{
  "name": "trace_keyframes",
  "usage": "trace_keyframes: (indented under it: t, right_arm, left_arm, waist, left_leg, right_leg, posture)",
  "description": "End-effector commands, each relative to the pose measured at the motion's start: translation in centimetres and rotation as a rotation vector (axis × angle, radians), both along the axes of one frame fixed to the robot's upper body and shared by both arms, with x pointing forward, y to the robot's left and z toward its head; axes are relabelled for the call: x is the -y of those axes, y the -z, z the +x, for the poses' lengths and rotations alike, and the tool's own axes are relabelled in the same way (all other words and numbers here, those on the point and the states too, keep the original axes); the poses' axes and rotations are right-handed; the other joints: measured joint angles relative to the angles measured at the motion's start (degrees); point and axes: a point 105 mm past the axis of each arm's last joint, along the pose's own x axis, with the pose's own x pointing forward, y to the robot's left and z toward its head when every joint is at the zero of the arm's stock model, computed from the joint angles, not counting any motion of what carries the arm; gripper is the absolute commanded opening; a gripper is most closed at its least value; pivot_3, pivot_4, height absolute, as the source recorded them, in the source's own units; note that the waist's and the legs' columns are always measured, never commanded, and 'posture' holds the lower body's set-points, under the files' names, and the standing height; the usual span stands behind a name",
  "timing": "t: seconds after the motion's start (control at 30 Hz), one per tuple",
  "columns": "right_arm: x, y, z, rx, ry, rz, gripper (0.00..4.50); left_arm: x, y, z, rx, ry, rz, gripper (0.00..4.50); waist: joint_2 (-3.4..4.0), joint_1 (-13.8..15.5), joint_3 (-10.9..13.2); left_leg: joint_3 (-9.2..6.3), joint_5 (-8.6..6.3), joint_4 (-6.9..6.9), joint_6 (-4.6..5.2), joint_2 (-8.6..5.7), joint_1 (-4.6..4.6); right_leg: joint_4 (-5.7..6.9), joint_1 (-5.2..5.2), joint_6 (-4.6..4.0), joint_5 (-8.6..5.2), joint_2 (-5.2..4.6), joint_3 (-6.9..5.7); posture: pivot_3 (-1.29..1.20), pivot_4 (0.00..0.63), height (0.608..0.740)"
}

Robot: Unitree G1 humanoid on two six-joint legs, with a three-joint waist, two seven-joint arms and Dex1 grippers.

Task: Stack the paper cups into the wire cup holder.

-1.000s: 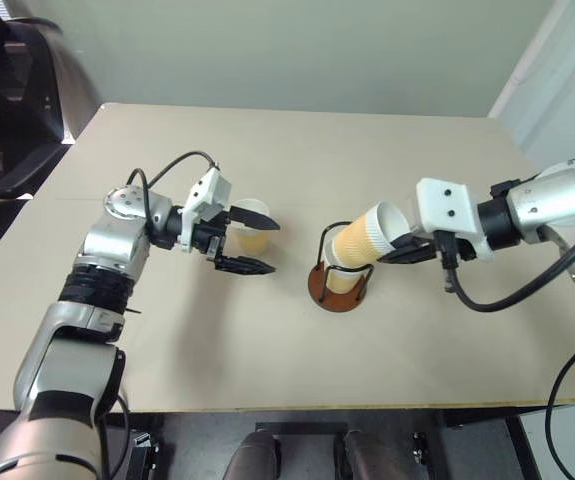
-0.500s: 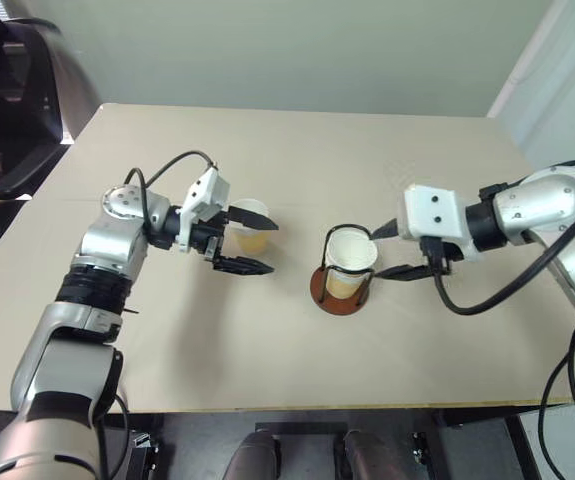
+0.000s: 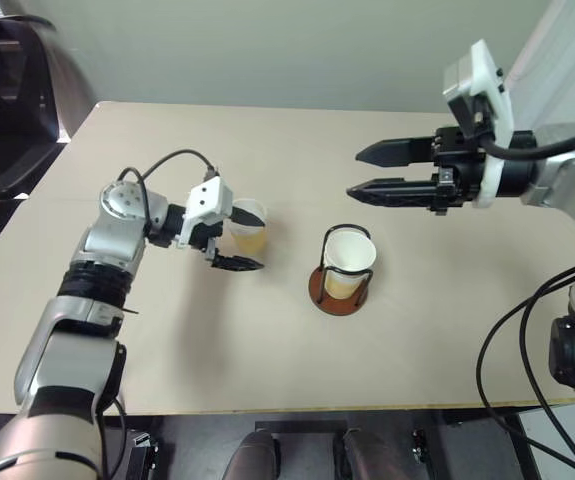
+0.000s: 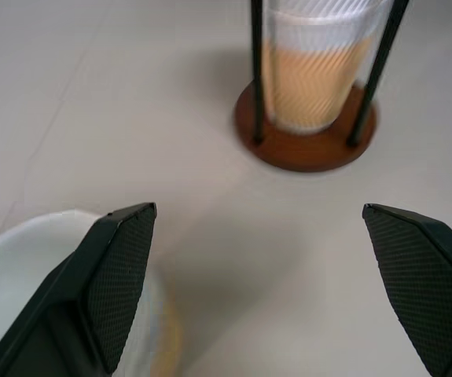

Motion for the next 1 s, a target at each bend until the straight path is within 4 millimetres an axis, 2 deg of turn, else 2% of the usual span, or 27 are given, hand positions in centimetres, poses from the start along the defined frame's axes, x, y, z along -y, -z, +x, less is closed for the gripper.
trace_keyframes:
  t: [0.03,0.13,0.3,0.5,0.57,1.0]
  right_arm:
    - [1.4,0.1,-0.4,0.053,0.056,-0.031,2.68]
    - [1.9,0.9,-0.5,0.048,0.076,-0.053,2.68]
    - [2.2,1.2,-0.6,0.043,0.087,-0.059,2.68]
    - [2.5,1.5,-1.0,0.018,0.078,-0.071,2.68]
    - [2.6,1.5,-1.1,0.005,0.076,-0.073,2.68]
    - [3.7,1.2,-1.2,-0.043,0.088,-0.087,2.68]
  left_arm:
    - [-1.2,-0.4,1.1,0.15,-0.016,0.196,4.5]
    - [-1.8,-0.9,2.3,0.312,-0.014,0.35,4.5]
    - [-1.6,-2.5,3.2,0.438,0.018,0.465,4.5]
    - [1.3,-6.3,3.3,0.529,0.075,0.4,4.5]
    - [1.6,-6.8,2.9,0.525,0.103,0.418,4.5]
    - [-0.4,-4.6,1.8,0.423,0.148,0.571,4.5]
  waist:
    - [-0.02,0.1,0.0]
    - [0.0,0.0,0.0]
    - [0.0,-0.2,0.0]
    - [0.0,-0.1,0.0]
    - [0.0,-0.2,0.0]
    - [0.01,-0.5,0.0]
  left_leg:
    - [-0.01,0.03,-0.05,0.01,0.0,0.0]
    - [-0.01,0.03,-0.1,0.03,-0.04,0.0]
    - [-0.04,0.08,-0.21,0.05,-0.08,-0.11]
    - [-0.04,0.06,-0.24,0.09,-0.13,-0.22]
    - [-0.07,0.05,-0.21,0.1,-0.12,-0.31]
    - [-0.04,0.06,-0.16,0.13,-0.08,-0.31]
  right_leg:
    - [-0.01,0.0,0.0,0.0,0.0,-0.01]
    - [0.0,-0.04,0.0,0.0,-0.05,0.01]
    - [0.06,-0.24,-0.01,0.01,-0.03,0.01]
    - [-0.04,-0.27,0.0,0.02,-0.06,-0.01]
    - [-0.05,-0.33,0.02,0.03,-0.11,0.02]
    - [0.07,-0.39,0.04,0.04,-0.05,0.02]
  posture:
    - [0.0,0.15,0.74]
    - [0.0,0.15,0.74]
    - [0.0,0.15,0.74]
    - [0.0,0.15,0.74]
    - [0.0,0.15,0.74]
    - [0.0,0.15,0.74]
